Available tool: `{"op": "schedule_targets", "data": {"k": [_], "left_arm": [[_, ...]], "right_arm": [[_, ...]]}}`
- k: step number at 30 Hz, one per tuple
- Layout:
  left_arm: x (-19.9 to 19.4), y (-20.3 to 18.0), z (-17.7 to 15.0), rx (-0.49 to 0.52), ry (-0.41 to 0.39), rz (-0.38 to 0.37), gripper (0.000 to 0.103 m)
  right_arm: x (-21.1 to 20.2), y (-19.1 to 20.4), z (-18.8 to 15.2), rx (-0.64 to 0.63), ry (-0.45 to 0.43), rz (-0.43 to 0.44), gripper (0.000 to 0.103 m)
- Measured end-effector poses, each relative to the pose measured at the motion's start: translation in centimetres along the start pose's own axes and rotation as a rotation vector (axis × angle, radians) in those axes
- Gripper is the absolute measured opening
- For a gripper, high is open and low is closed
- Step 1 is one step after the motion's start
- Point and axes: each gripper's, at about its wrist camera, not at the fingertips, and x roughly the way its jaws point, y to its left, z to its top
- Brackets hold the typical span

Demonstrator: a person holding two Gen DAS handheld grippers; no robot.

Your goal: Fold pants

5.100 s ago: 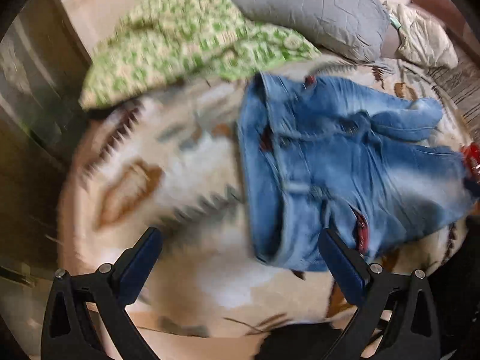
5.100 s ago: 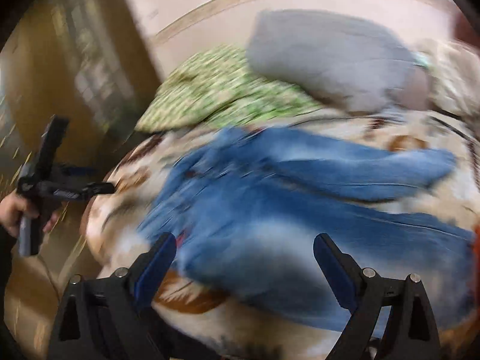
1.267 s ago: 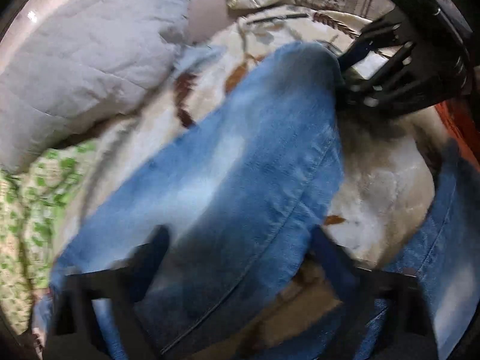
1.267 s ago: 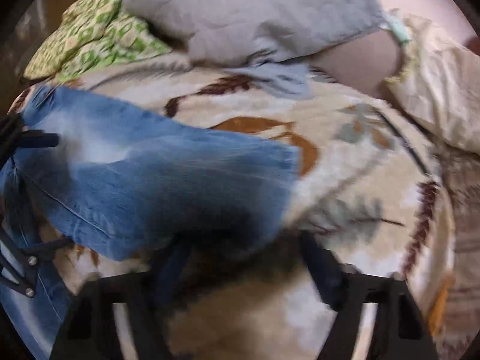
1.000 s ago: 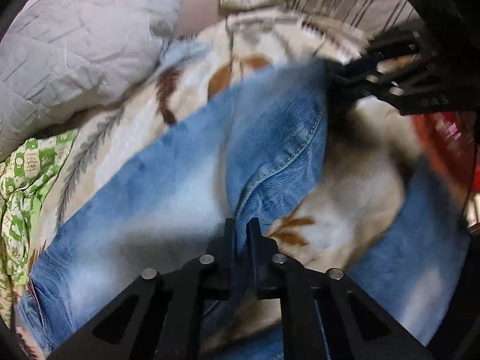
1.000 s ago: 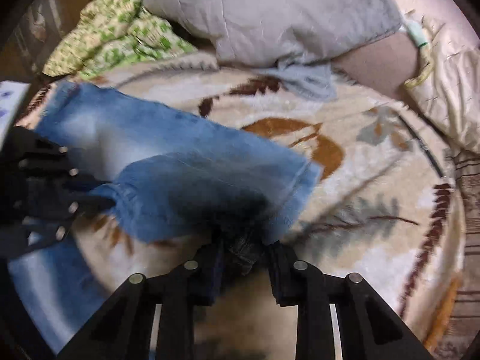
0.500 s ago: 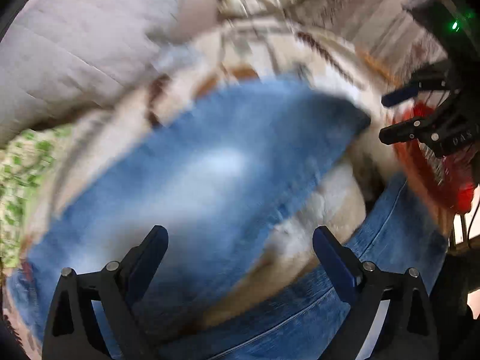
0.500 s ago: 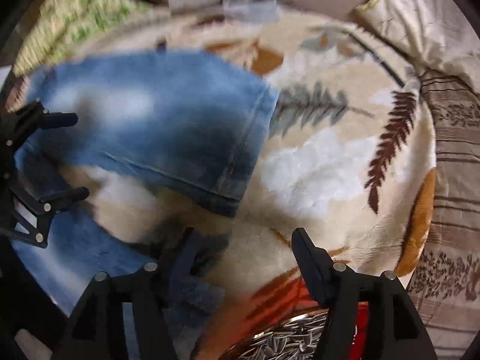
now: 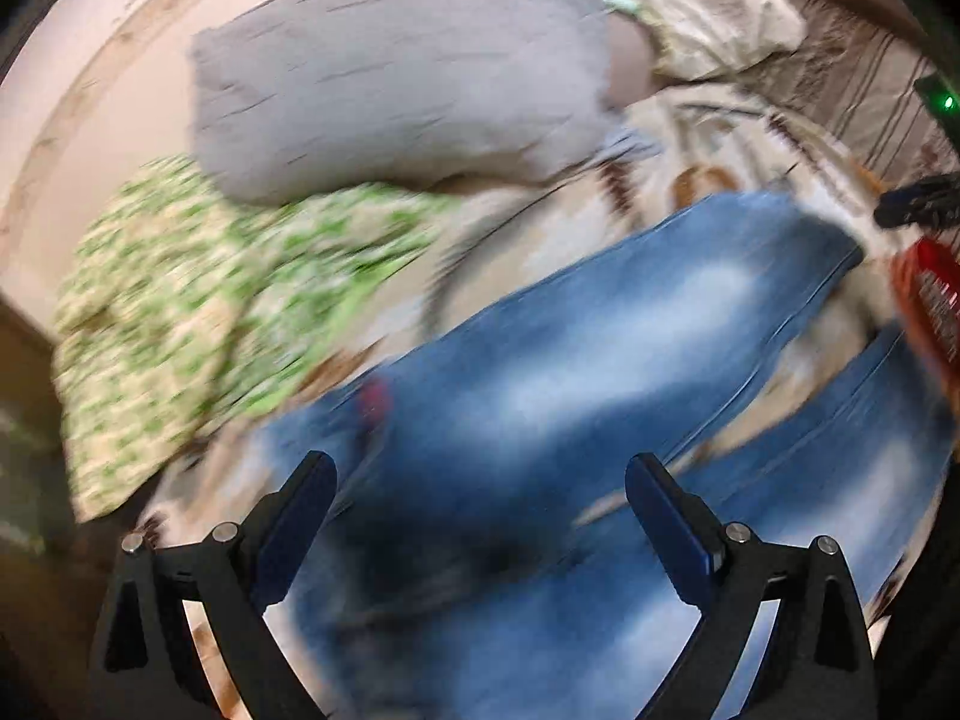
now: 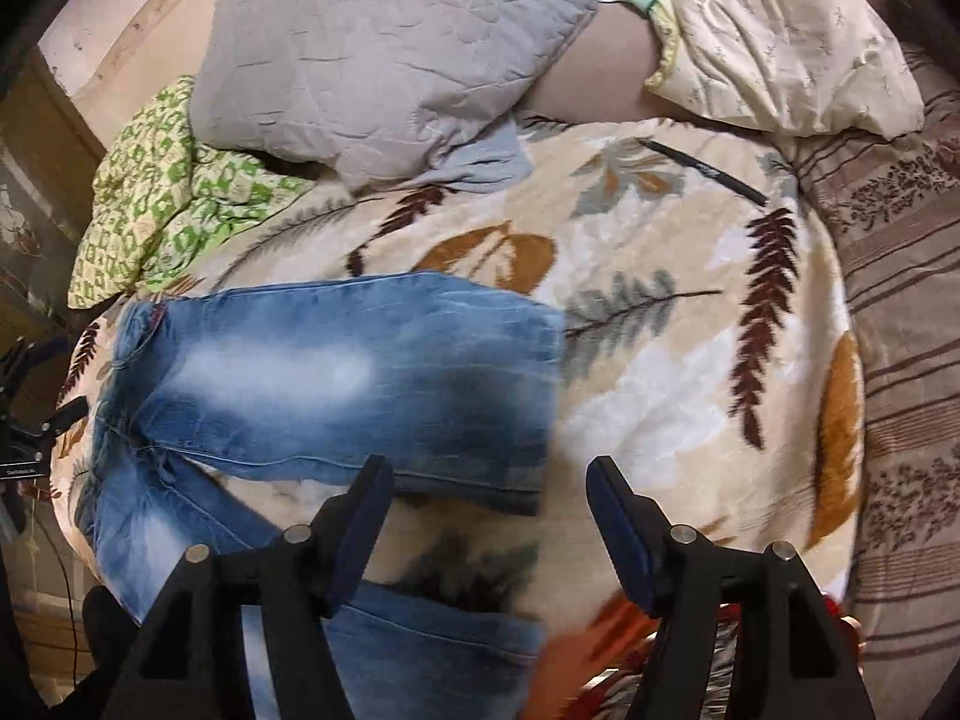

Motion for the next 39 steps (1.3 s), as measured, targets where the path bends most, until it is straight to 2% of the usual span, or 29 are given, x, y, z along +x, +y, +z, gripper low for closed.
{"op": "schedule_targets", "data": {"k": [4, 8, 14, 17, 21, 25, 28, 30, 33, 35, 37, 39], "left_arm": [[-1.4, 3.6, -3.4, -0.003, 0.044, 0.048, 0.097], [-0.6, 4.4, -3.7, -0.016, 0.031, 0.036, 0.097], [3.6, 0.5, 1.3, -0.071, -0.04, -0.075, 0.097], [6.6, -2.3, 4.9, -0.1, -0.046, -0.118, 0.097], [10.6, -5.8, 9.4, -0.111, -0.046, -0.194, 0.097], [14.4, -9.3, 13.2, -0.018, -0.043, -0.223, 0.097], [16.5, -11.3, 15.1, 0.08, -0.055, -0.238, 0.097], [17.8, -12.2, 16.0, 0.13, -0.046, -0.275, 0.097], [19.5, -13.2, 16.6, 0.192, -0.024, -0.288, 0.097], [20.6, -13.6, 16.6, 0.217, 0.01, -0.292, 0.097], [21.2, -14.0, 16.3, 0.241, 0.028, -0.299, 0.097], [21.2, -13.9, 16.0, 0.25, 0.019, -0.306, 0.097]], "right_arm": [[1.0, 2.1, -0.2, -0.019, 0.01, 0.011, 0.07], [1.6, 2.8, 0.4, -0.021, 0.023, -0.003, 0.07], [1.9, 2.0, 2.4, 0.02, 0.022, -0.05, 0.07], [2.2, 0.9, 3.6, 0.049, 0.007, -0.096, 0.07], [4.0, -1.0, 5.4, 0.074, 0.031, -0.11, 0.07], [6.6, -2.9, 7.4, 0.075, 0.055, -0.111, 0.07], [8.9, -4.0, 8.8, 0.081, 0.092, -0.117, 0.07], [10.6, -4.6, 9.6, 0.079, 0.119, -0.126, 0.07], [12.9, -4.8, 10.3, 0.057, 0.177, -0.115, 0.07], [14.3, -4.5, 10.4, 0.05, 0.222, -0.071, 0.07], [14.9, -3.4, 10.4, 0.021, 0.234, -0.032, 0.07], [15.1, -2.4, 10.4, -0.016, 0.24, -0.037, 0.071]]}}
